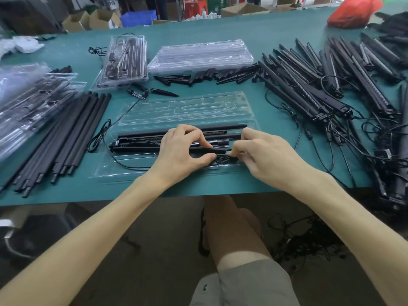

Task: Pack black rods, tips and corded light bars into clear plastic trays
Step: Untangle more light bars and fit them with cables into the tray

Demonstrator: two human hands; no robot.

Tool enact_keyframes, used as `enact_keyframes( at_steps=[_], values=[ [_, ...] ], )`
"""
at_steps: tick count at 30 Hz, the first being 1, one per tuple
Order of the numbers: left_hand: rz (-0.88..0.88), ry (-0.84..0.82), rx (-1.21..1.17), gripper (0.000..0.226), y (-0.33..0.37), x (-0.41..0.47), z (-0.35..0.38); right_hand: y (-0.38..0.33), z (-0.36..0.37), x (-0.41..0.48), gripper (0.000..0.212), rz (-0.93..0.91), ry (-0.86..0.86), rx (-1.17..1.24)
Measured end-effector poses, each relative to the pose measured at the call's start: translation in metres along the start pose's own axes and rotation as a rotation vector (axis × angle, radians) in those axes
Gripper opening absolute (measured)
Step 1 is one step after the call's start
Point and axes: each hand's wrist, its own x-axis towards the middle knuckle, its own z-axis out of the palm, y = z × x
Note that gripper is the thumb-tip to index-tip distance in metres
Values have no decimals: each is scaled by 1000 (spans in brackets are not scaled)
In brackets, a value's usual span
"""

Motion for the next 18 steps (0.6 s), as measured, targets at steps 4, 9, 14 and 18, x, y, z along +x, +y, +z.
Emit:
enact_keyframes(
  at_steps=[4,9,14,18],
  values=[
    [8,5,7,19,0,-1,1,-6,0,-1,27,14,-15,-21],
    [22,27,23,21,1,-1,2,-31,15,2,47,108,52,-212],
    [21,42,2,19,0,1,4,-22,12,7,36,171,40,-10],
    [36,35,-8,20,11,6,12,-15,6,7,33,244,7,66]
  ],
)
